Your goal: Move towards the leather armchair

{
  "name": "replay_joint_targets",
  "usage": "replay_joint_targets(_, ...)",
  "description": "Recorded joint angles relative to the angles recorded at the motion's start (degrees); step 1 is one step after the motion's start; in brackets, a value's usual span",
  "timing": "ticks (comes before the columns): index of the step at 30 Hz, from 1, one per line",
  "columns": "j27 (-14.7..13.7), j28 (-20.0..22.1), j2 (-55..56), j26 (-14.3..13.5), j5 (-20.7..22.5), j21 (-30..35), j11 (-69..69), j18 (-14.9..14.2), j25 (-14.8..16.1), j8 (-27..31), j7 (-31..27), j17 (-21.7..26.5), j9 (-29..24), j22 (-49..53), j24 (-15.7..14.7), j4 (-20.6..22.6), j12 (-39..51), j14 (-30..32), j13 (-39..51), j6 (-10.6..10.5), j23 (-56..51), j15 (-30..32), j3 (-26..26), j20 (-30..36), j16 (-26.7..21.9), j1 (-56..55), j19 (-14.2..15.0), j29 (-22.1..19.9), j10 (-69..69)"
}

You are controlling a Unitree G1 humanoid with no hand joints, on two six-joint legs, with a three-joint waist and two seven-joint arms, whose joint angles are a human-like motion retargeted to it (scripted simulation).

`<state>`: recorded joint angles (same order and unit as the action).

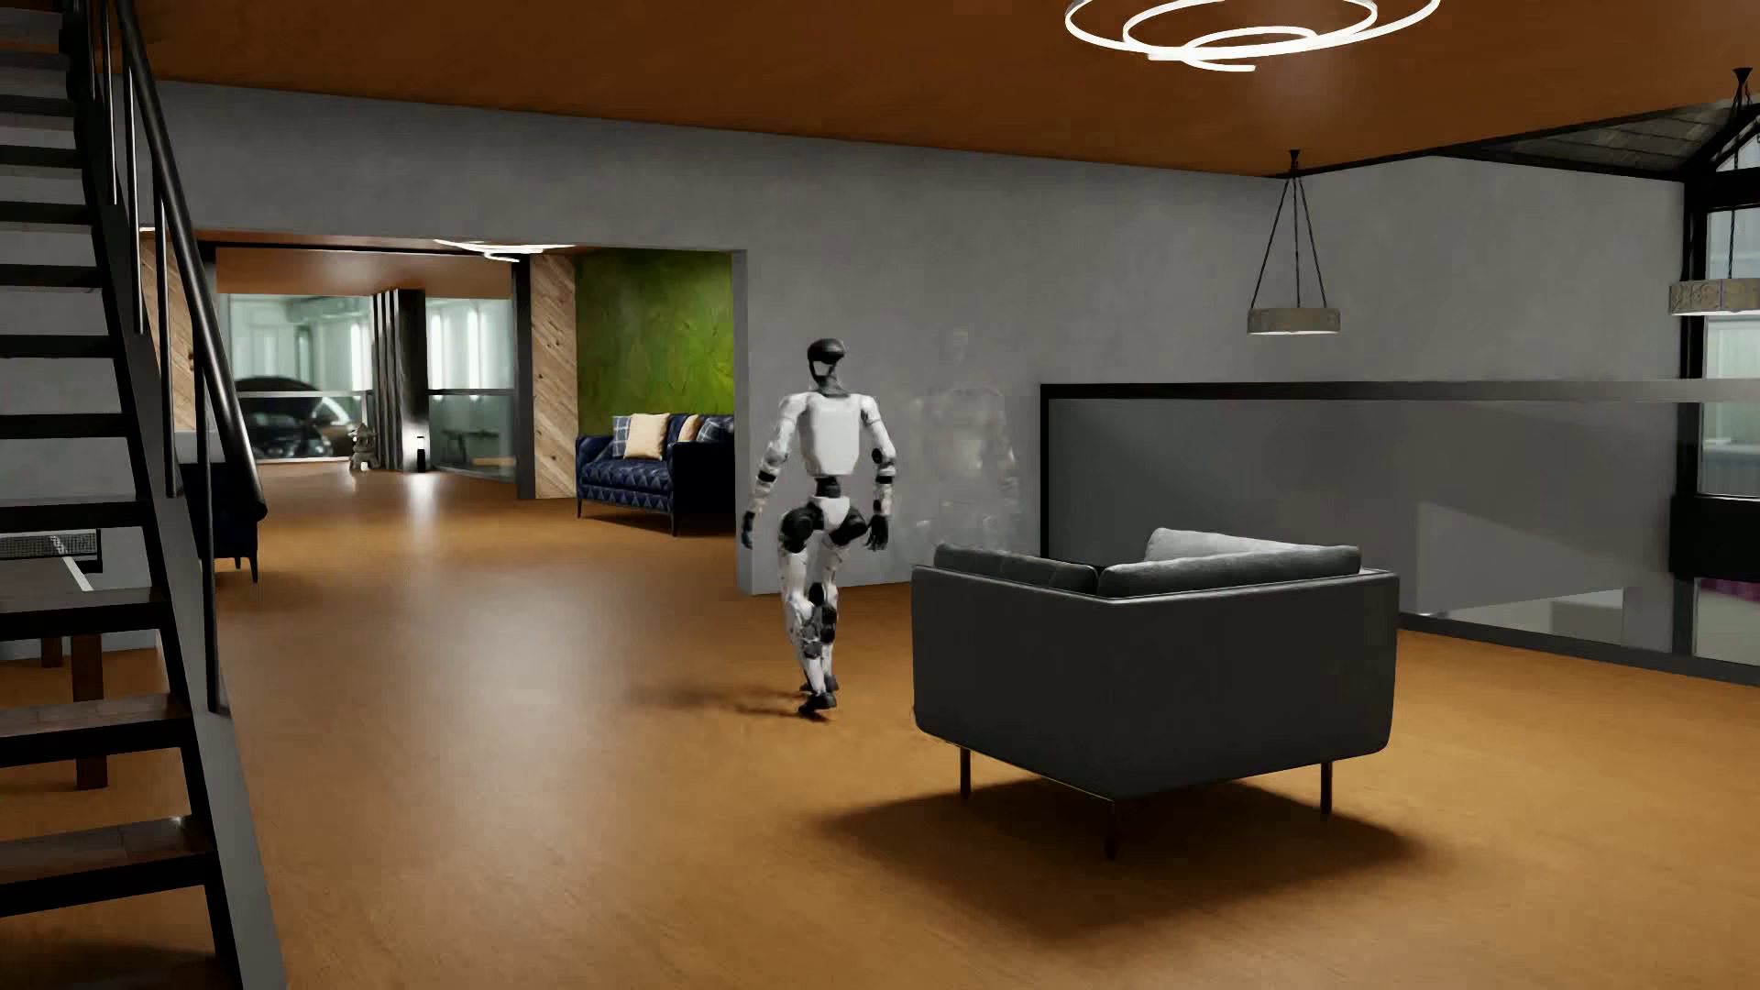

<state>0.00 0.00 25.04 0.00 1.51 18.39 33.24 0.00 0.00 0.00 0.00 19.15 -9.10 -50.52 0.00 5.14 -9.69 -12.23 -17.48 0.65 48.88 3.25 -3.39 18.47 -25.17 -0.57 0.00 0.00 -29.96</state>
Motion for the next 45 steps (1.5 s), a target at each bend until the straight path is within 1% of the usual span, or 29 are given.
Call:
replay_joint_targets(2, 0.0, 0.0, -1.3, 0.0, -2.4, 0.7, -12.2, 0.0, 0.0, 0.0, 0.0, 0.2, 0.0, 1.7, 0.0, 0.4, 0.4, -3.8, -2.7, 0.0, 1.9, -12.6, -2.0, 0.1, -0.4, 2.6, 0.0, 0.0, -1.8)
replay_joint_targets(3, 0.0, 0.0, -1.7, 0.0, -4.0, 1.0, -13.7, 0.0, 0.0, 0.0, 0.0, 0.1, 0.1, 2.4, 0.0, 0.6, 0.0, -5.8, -4.5, 0.3, 2.9, -16.1, -2.7, 0.1, -0.3, 4.4, 0.0, 0.0, -2.6)
replay_joint_targets(5, 0.0, 0.0, -0.7, 0.0, -6.3, 1.6, -17.8, 0.0, 0.0, 0.0, 0.0, -0.3, 0.4, 3.7, 0.0, 1.1, -1.7, -10.6, -8.0, 1.2, 4.4, -10.8, -3.7, -0.4, 0.3, 9.0, 0.0, 0.0, -2.8)
replay_joint_targets(6, 0.0, 0.0, 0.2, 0.0, -6.8, 1.7, -17.3, 0.0, 0.0, 0.0, 0.0, -0.5, 0.7, 4.3, 0.0, 1.6, -2.9, -13.3, -9.5, 1.5, 4.7, -11.5, -4.1, -0.5, 1.0, 11.8, 0.0, 0.0, -2.5)
replay_joint_targets(7, 0.0, 0.0, 1.0, 0.0, -7.1, 1.7, -9.8, 0.0, 0.0, 0.0, 0.0, -0.5, 1.3, 4.9, 0.0, 1.9, -3.9, -15.5, -10.9, 1.5, 5.1, -14.8, -5.0, 0.0, 1.8, 14.3, 0.0, 0.0, -2.1)
replay_joint_targets(8, 0.0, 0.0, 1.7, 0.0, -7.3, 1.6, -8.5, 0.0, 0.0, 0.0, 0.0, -0.6, 2.3, 5.6, 0.0, 1.5, -4.5, -15.7, -11.9, 1.0, 5.7, -10.3, -6.1, 1.1, 3.0, 15.8, 0.0, 0.0, -2.6)
replay_joint_targets(9, 0.0, 0.0, 3.0, 0.0, -7.3, 1.5, -7.4, 0.0, 0.0, 0.0, 0.0, -0.7, 3.2, 6.2, 0.0, 0.4, -4.5, -12.6, -12.4, -0.1, 7.0, -1.3, -6.9, 2.3, 4.5, 15.5, 0.0, 0.0, -5.1)
replay_joint_targets(10, 0.0, 0.0, 4.8, 0.0, -6.5, 2.0, -6.4, 0.0, 0.0, 0.0, 0.0, -0.6, 3.7, 6.3, 0.0, -1.1, -3.8, -5.0, -11.8, -1.6, 9.0, 9.2, -6.9, 3.8, 6.3, 13.8, 0.0, 0.0, -9.9)
replay_joint_targets(11, 0.0, 0.0, 6.1, 0.0, -4.7, 3.5, -5.3, 0.0, 0.0, 0.0, 0.0, -0.1, 3.5, 6.2, 0.0, -2.8, -2.8, 7.6, -10.3, -2.9, 10.9, 16.9, -6.0, 5.9, 7.9, 12.1, 0.0, 0.0, -16.0)
replay_joint_targets(12, 0.0, 0.0, 6.0, 0.0, -2.3, 5.6, -4.4, 0.0, 0.0, 0.0, 0.0, 0.7, 2.9, 6.4, 0.0, -3.8, -1.7, 23.6, -8.3, -3.3, 11.7, 19.0, -5.2, 8.6, 8.7, 10.2, 0.0, 0.0, -21.0)
replay_joint_targets(13, 0.0, 0.0, 4.5, 0.0, 0.2, 6.6, -4.3, 0.0, 0.0, 0.0, 0.0, 1.7, 2.4, 7.5, 0.0, -3.8, -0.7, 36.1, -6.4, -3.0, 11.1, 16.6, -5.0, 11.5, 8.6, 8.0, 0.0, 0.0, -24.0)
replay_joint_targets(14, 0.0, 0.0, 2.0, 0.0, 2.6, 5.9, -5.0, 0.0, 0.0, 0.0, 0.0, 2.5, 2.2, 8.8, 0.0, -3.3, -0.1, 38.3, -5.0, -2.6, 9.7, 11.9, -5.2, 13.3, 7.9, 5.7, 0.0, 0.0, -26.6)
replay_joint_targets(15, 0.0, 0.0, -0.8, 0.0, 5.0, 3.9, -5.8, 0.0, 0.0, 0.0, 0.0, 3.1, 2.1, 9.4, 0.0, -2.7, 0.0, 31.2, -4.0, -2.2, 7.8, 7.0, -4.8, 13.4, 7.2, 3.8, 0.0, 0.0, -29.4)
replay_joint_targets(16, 0.0, 0.0, -3.6, 0.0, 7.1, 1.7, -6.4, 0.0, 0.0, 0.0, 0.0, 3.7, 2.1, 8.6, 0.0, -2.6, -0.5, 21.7, -3.2, -1.7, 5.7, 2.6, -3.7, 11.9, 6.7, 2.5, 0.0, 0.0, -31.4)
replay_joint_targets(17, 0.0, 0.0, -6.5, 0.0, 8.7, -0.1, -6.9, 0.0, 0.0, 0.0, 0.0, 4.2, 2.3, 6.6, 0.0, -2.8, -1.1, 14.9, -2.2, -0.9, 3.5, -1.0, -2.1, 10.0, 6.2, 1.6, 0.0, 0.0, -32.2)
replay_joint_targets(19, 0.0, 0.0, -11.5, 0.0, 9.8, -2.5, -7.6, 0.0, 0.0, 0.0, 0.0, 4.5, 2.6, 1.3, 0.0, -3.4, -2.2, 7.7, 0.3, 1.3, 0.0, -6.2, 0.2, 8.5, 4.7, 0.0, 0.0, 0.0, -30.3)
replay_joint_targets(21, 0.0, 0.0, -15.3, 0.0, 9.7, -4.3, -7.8, 0.0, 0.0, 0.0, 0.0, 4.9, 3.5, -3.4, 0.0, -4.0, -3.4, 1.9, 2.6, 3.5, -2.5, -9.8, 1.4, 9.9, 2.8, -1.7, 0.0, 0.0, -26.2)
replay_joint_targets(24, 0.0, 0.0, -21.1, 0.0, 7.3, -8.6, -8.6, 0.0, 0.0, 0.0, 0.0, 5.1, 4.6, -8.8, 0.0, -4.8, -6.3, -3.4, 4.7, 6.2, -4.1, -14.9, 5.7, 8.5, 1.9, 0.2, 0.0, 0.0, -17.0)
replay_joint_targets(26, 0.0, 0.0, -23.1, 0.0, 5.8, -11.2, -9.0, 0.0, 0.0, 0.0, 0.0, 4.8, 5.4, -10.6, 0.0, -6.1, -8.3, -4.2, 6.6, 6.0, -2.2, -17.4, 9.5, 6.7, 2.2, 1.8, 0.0, 0.0, -12.0)
replay_joint_targets(28, 0.0, 0.0, -24.3, 0.0, 4.1, -11.6, -9.6, 0.0, 0.0, 0.0, 0.0, 4.1, 6.2, -11.2, 0.0, -6.8, -10.3, -2.4, 9.3, 5.2, 1.2, -19.6, 12.0, 6.3, 2.3, 1.6, 0.0, 0.0, -8.8)
replay_joint_targets(29, 0.0, 0.0, -24.6, 0.0, 3.6, -11.0, -9.7, 0.0, 0.0, 0.0, 0.0, 3.6, 6.4, -11.2, 0.0, -7.0, -11.2, -1.6, 10.4, 4.8, 2.4, -19.7, 12.8, 6.6, 2.3, 0.8, 0.0, 0.0, -8.0)
replay_joint_targets(32, 0.0, 0.0, -24.8, 0.0, 3.4, -6.6, -9.9, 0.0, 0.0, 0.0, 0.0, 2.0, 5.4, -12.0, 0.0, -6.8, -13.7, 0.2, 10.7, 4.0, 0.8, -16.3, 14.8, 7.2, 1.8, -1.0, 0.0, 0.0, -7.1)
replay_joint_targets(34, 0.0, 0.0, -25.8, 0.0, 2.2, -3.1, -9.8, 0.0, 0.0, 0.0, 0.0, 1.4, 4.5, -12.8, 0.0, -7.0, -15.2, 1.7, 8.5, 3.5, -1.1, -15.9, 14.8, 6.5, 1.7, -2.6, 0.0, 0.0, -6.0)
replay_joint_targets(36, 0.0, 0.0, -27.0, 0.0, 1.3, -2.3, -9.7, 0.0, 0.0, 0.0, 0.0, 0.9, 3.8, -13.1, 0.0, -8.0, -16.2, 2.3, 5.2, 2.8, 0.0, -15.0, 13.5, 5.9, 1.8, -5.4, 0.0, 0.0, -3.8)
replay_joint_targets(39, 0.0, 0.0, -29.3, 0.0, 0.2, -3.3, -9.6, 0.0, 0.0, 0.0, 0.0, 0.4, 1.8, -11.8, 0.0, -8.2, -15.5, -0.9, 1.1, 3.1, 7.2, -12.0, 11.0, 6.1, 1.2, -11.6, 0.0, 0.0, 0.8)
replay_joint_targets(42, 0.0, 0.0, -31.7, 0.0, -0.4, -1.2, -9.2, 0.0, 0.0, 0.0, 0.0, 1.1, -0.2, -10.2, 0.0, -7.6, -14.0, -3.1, -1.3, 2.6, 13.6, -8.7, 10.5, 5.6, 0.6, -18.5, 0.0, 0.0, 4.2)
replay_joint_targets(43, 0.0, 0.0, -32.5, 0.0, -0.5, -0.5, -9.0, 0.0, 0.0, 0.0, 0.0, 1.3, -0.7, -9.7, 0.0, -7.1, -13.8, -1.8, -1.7, 2.3, 14.9, -7.7, 10.9, 5.6, 0.5, -20.5, 0.0, 0.0, 1.2)
replay_joint_targets(44, 0.0, 0.0, -33.5, 0.0, -0.5, 0.0, -8.8, 0.0, 0.0, 0.0, 0.0, 1.5, -1.0, -9.2, 0.0, -6.5, -13.8, 2.1, -1.9, 1.7, 15.7, -6.9, 11.5, 5.5, 0.5, -22.4, 0.0, 0.0, 14.6)
replay_joint_targets(45, 0.0, 0.0, -34.7, 0.0, -0.5, 0.4, -8.6, 0.0, 0.0, 0.0, 0.0, 1.6, -1.3, -8.7, 0.0, -5.9, -14.0, 3.3, -1.9, 1.0, 16.1, -6.4, 12.4, 5.5, 0.6, -24.0, 0.0, 0.0, 14.6)
